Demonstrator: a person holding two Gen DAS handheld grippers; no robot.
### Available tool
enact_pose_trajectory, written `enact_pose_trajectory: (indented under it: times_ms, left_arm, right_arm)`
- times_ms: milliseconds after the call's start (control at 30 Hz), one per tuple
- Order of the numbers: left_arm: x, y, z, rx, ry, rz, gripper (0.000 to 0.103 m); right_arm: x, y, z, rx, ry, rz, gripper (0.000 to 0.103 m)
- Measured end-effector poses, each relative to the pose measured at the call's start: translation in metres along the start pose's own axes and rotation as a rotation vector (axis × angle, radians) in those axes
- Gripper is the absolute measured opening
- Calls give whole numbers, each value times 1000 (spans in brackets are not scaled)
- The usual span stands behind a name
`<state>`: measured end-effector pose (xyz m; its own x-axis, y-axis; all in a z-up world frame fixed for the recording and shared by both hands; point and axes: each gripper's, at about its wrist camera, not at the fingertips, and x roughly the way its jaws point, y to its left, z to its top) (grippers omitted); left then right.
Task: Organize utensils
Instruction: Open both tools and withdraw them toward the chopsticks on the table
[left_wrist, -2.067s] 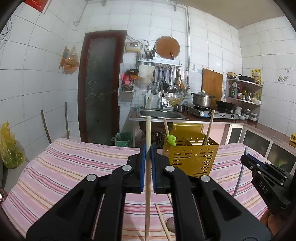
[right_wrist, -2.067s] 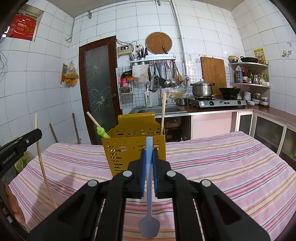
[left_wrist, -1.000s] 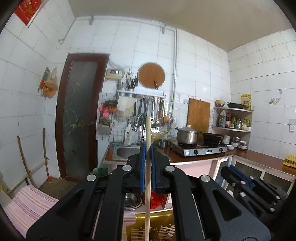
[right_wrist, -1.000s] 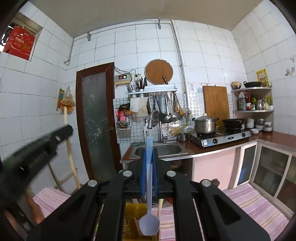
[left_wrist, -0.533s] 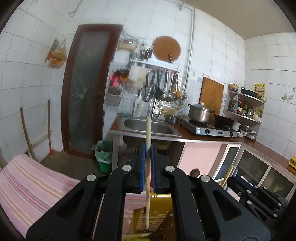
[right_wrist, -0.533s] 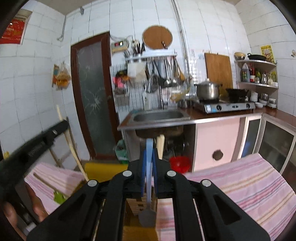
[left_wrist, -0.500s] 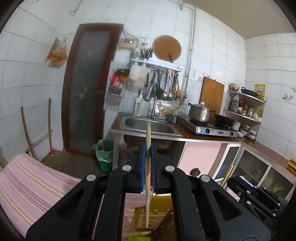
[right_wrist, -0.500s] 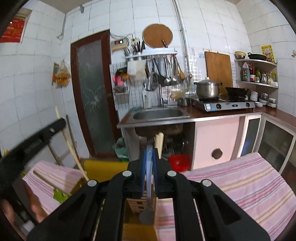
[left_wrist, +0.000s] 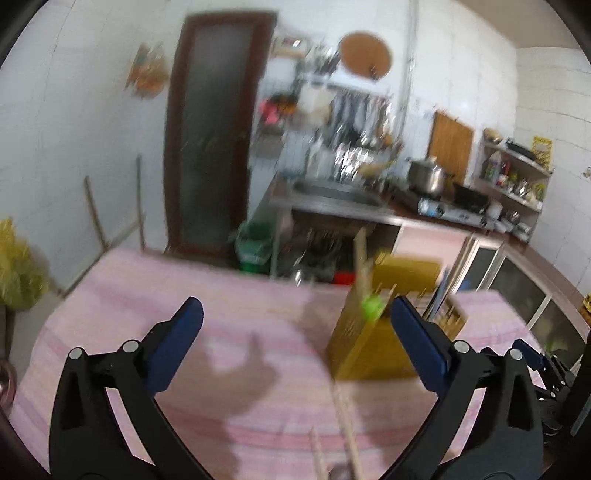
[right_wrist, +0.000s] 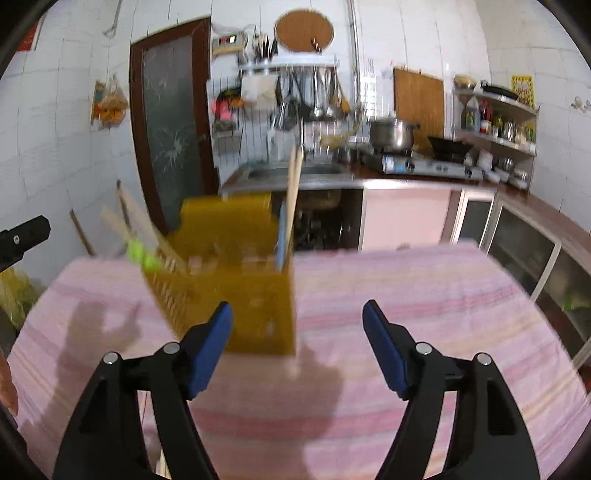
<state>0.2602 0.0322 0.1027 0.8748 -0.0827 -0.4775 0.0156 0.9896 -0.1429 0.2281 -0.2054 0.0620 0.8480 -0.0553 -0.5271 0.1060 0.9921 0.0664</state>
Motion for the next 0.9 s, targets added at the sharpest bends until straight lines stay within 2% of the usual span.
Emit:
enact_pose_trajectory:
  times_ms: [100,233,333,467,600,700,900]
  left_arm:
    - [5,19,-26,-12,49,48,98]
    - [27,46,-67,-24,187,88,98]
    - [42,61,-92,-34,256,105,98]
    - [59,71,-108,-26,324,119,98]
    - [66,77,-119,8,346,158,98]
    - [72,76,-118,9,374,158,98]
    - [75,65,-113,67,373,170,98]
  right_arm:
    - [5,9,-22,-4,57,12,73]
    - [17,19,-48,-5,124,33,73]
    - [31,27,-59,7,178,67,73]
    - [47,53,-70,-81,206,79,73]
    - [58,71,-73,-122,235,89,73]
    - [63,79,-71,-130,241,100,73]
    - [67,91,-79,-166,268,93,73]
